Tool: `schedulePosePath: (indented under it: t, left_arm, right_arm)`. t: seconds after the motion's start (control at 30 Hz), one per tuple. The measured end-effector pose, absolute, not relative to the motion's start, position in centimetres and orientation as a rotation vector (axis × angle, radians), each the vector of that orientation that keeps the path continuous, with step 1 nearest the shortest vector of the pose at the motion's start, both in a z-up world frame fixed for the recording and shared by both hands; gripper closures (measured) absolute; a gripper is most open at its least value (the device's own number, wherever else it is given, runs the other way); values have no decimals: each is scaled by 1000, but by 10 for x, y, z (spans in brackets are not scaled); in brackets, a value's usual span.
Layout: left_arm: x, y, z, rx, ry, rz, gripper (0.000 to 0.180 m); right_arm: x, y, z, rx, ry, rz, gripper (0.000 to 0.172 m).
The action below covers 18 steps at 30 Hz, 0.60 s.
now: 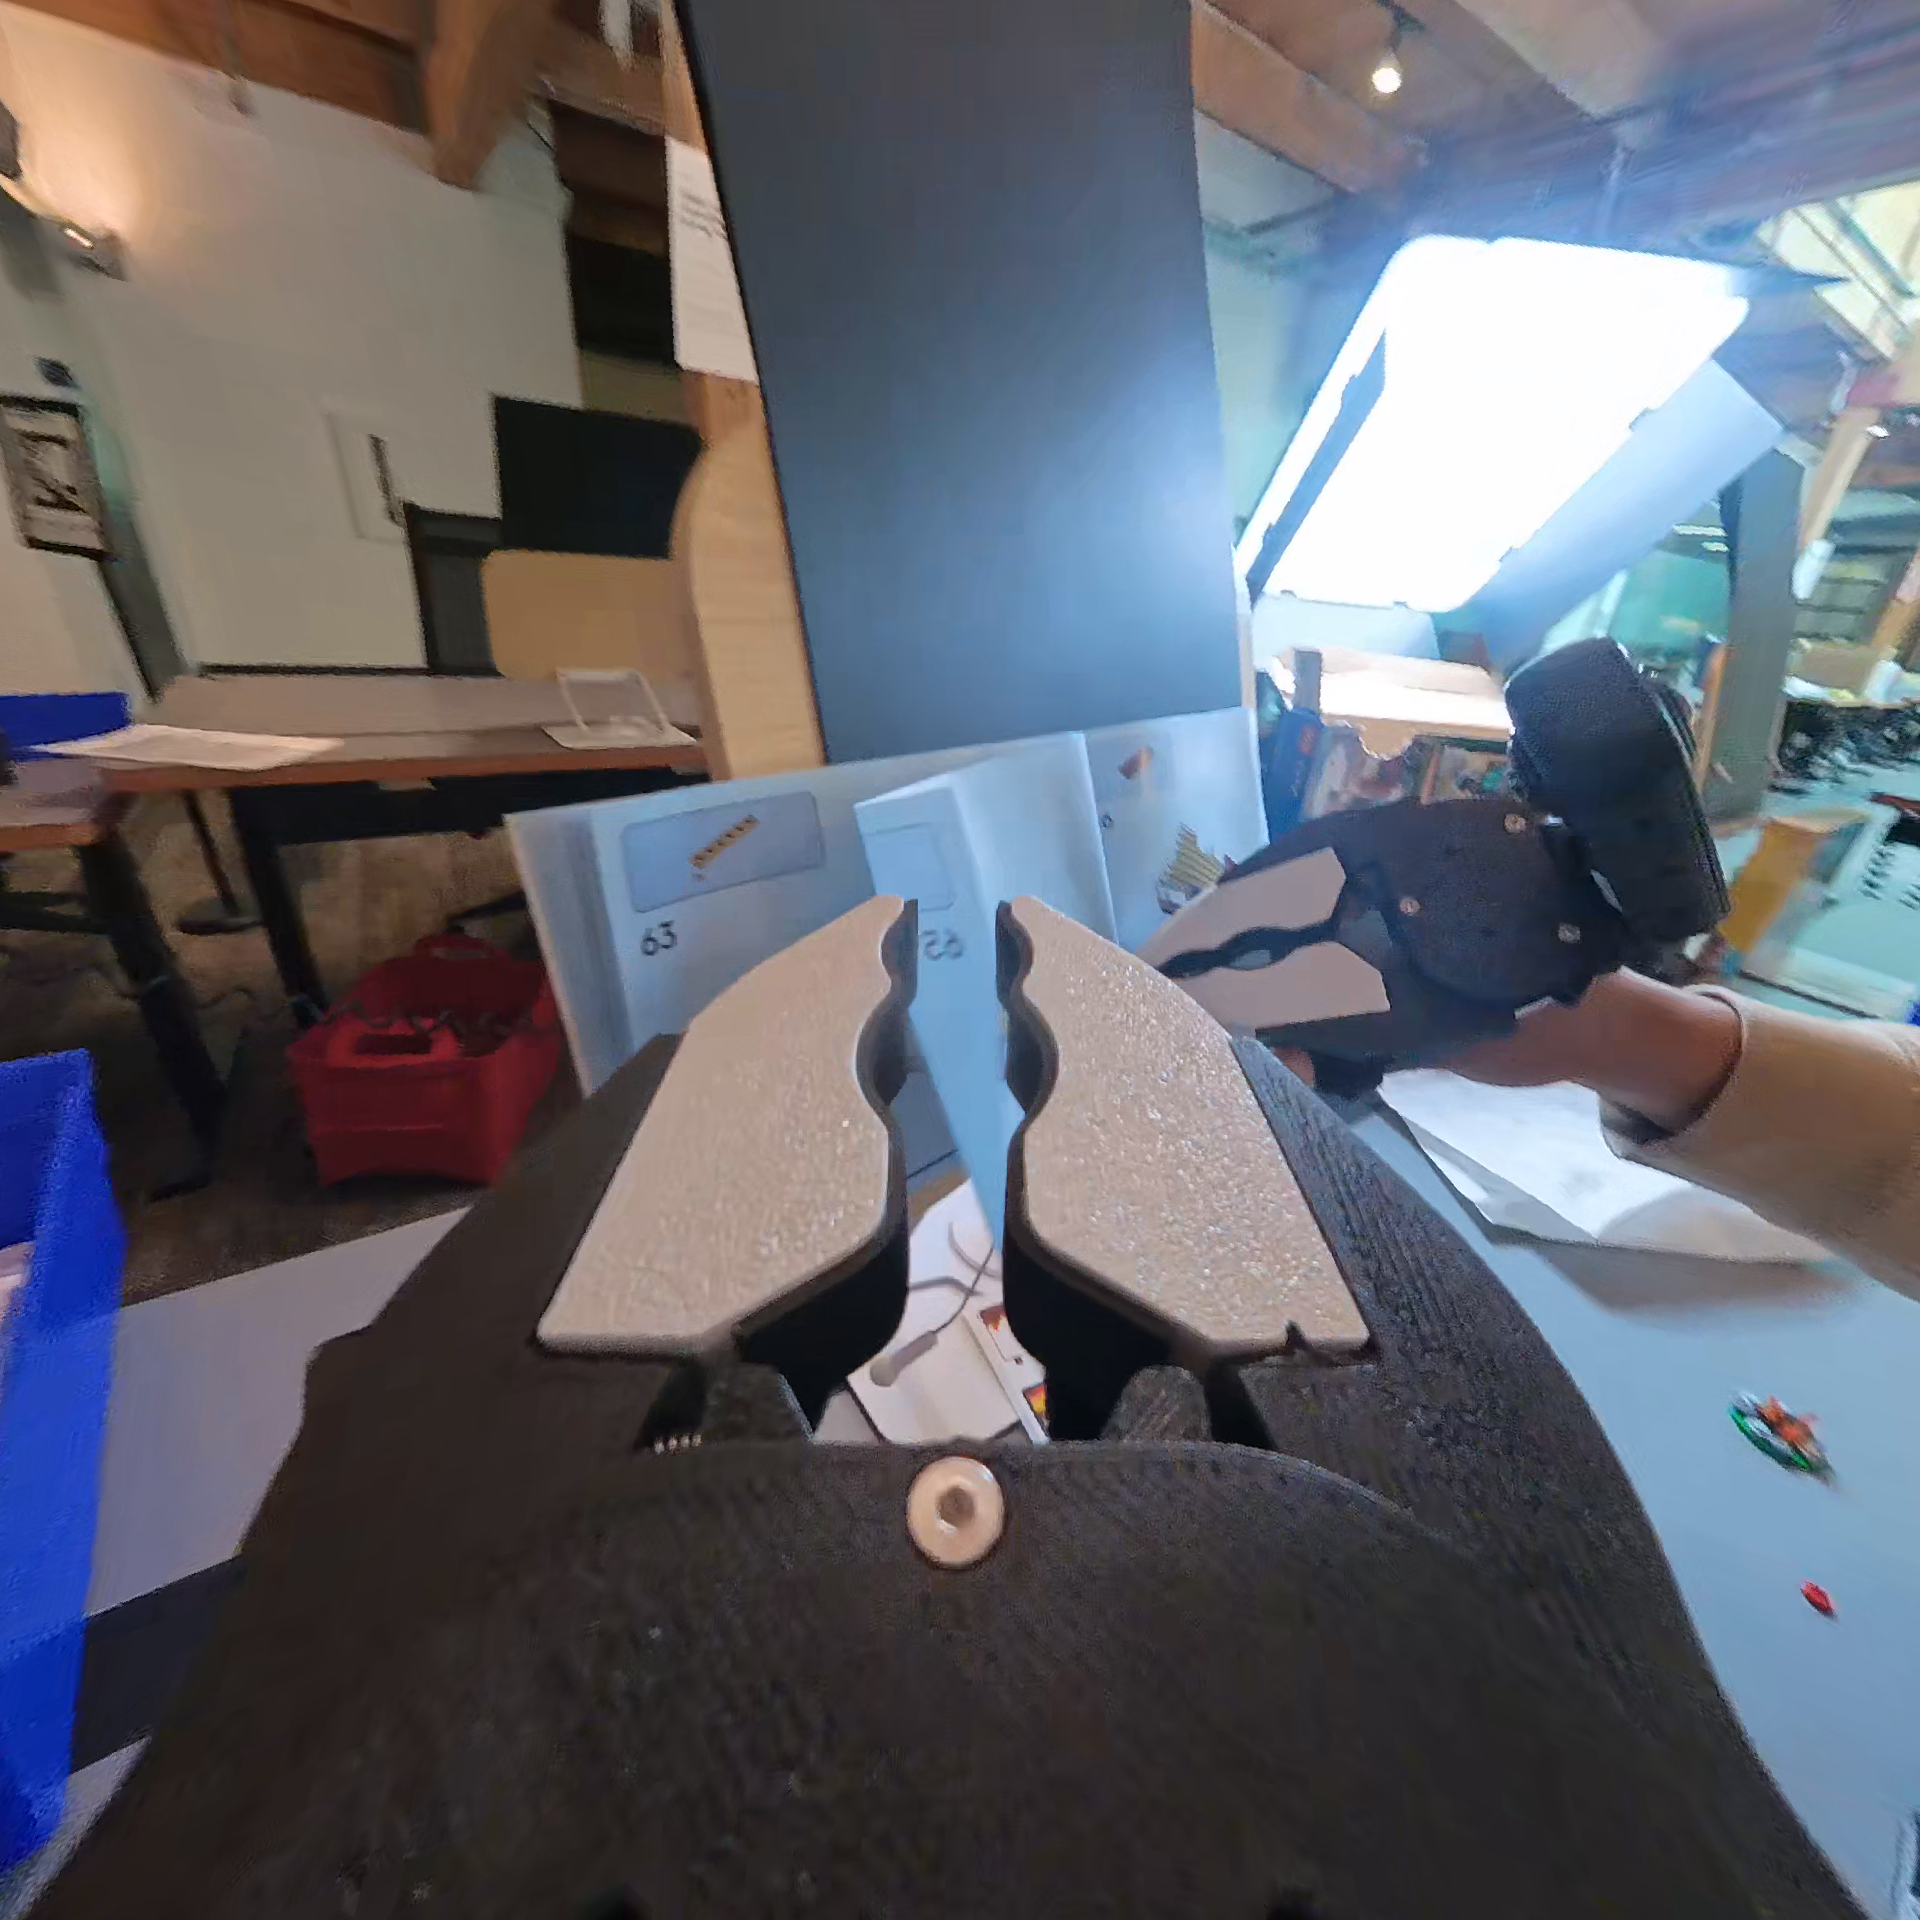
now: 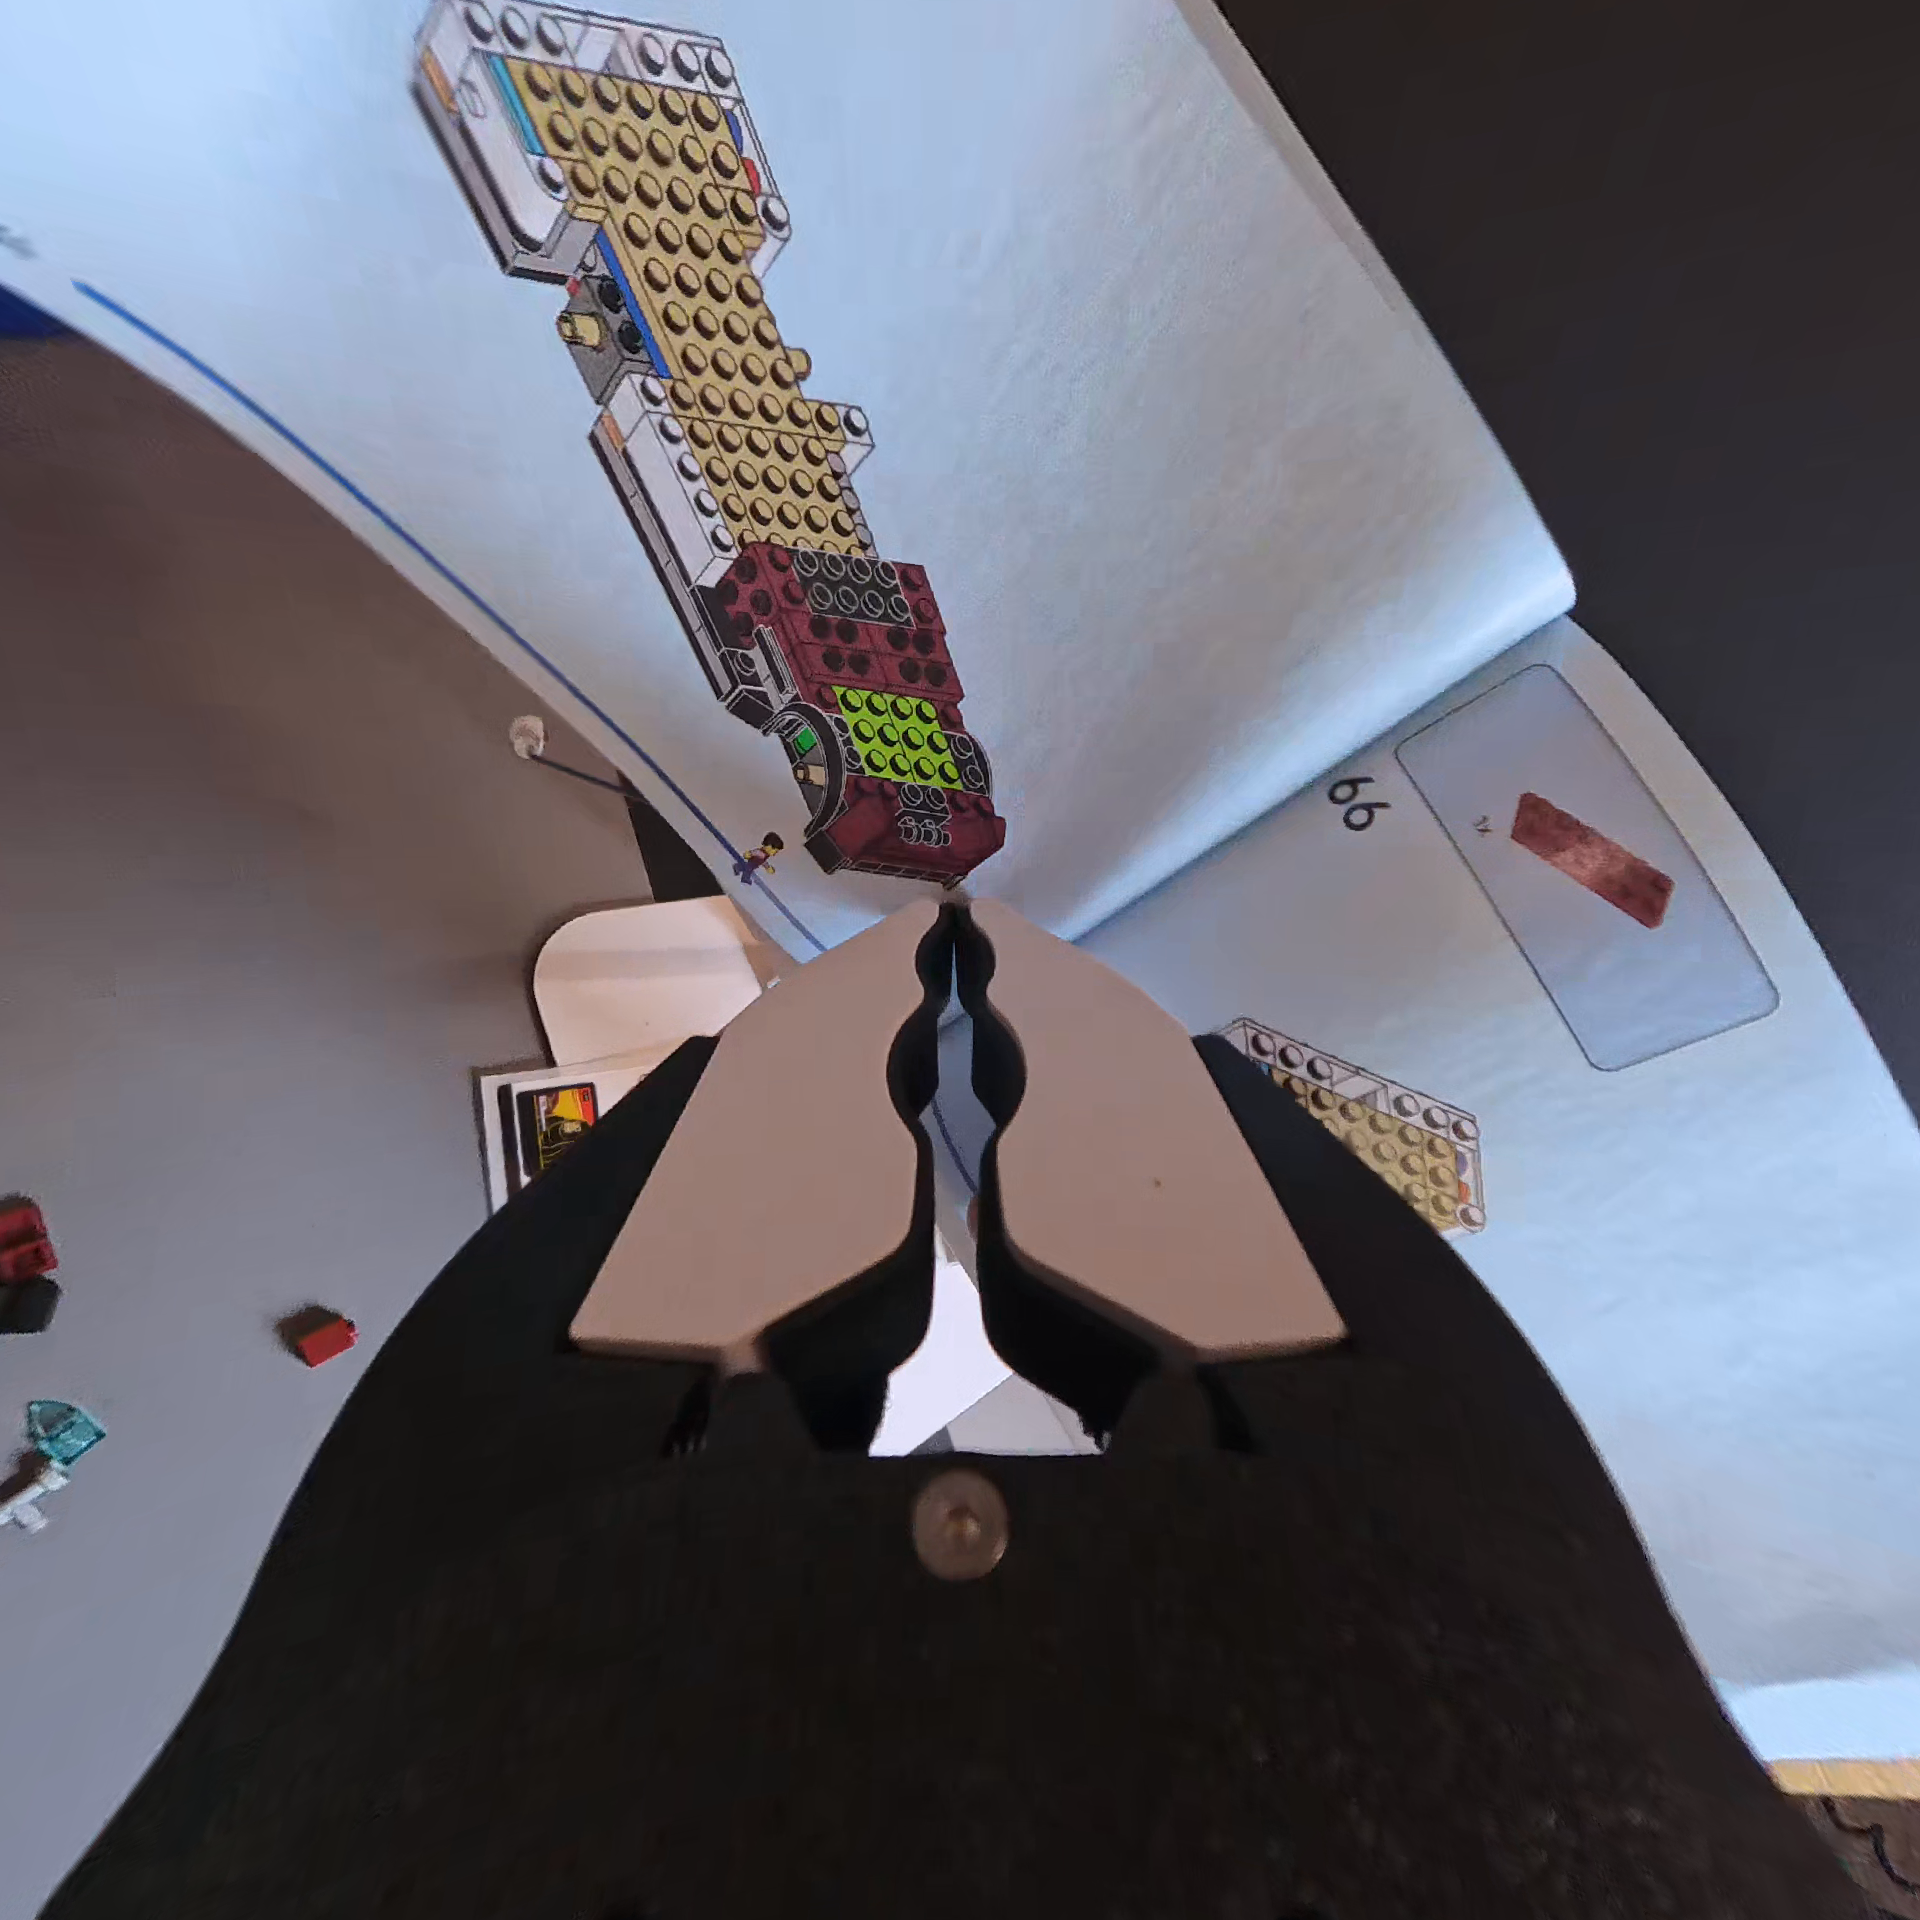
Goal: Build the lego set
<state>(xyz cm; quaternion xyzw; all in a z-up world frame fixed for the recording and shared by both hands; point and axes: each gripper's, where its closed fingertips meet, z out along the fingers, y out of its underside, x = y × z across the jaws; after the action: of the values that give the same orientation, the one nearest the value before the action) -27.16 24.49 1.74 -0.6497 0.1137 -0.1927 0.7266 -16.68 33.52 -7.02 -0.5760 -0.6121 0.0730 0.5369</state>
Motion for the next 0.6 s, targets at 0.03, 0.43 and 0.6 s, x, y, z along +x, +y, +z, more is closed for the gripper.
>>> schedulePosePath:
  t: [0.03, 0.43, 0.6]
  left_arm:
    - [-278, 240, 23, -1406, 217, -392, 166]
    - [-226, 284, -42, -1628, 312, -308, 168]
    - [-233, 316, -76, -1732, 274, -231, 175]
  right_arm:
    - [-169, 335, -70, -1378, -1456, 174, 171]
    - [-192, 342, -75, -1426, -1401, -26, 172]
    - [-187, 330, -74, -1421, -1403, 86, 171]
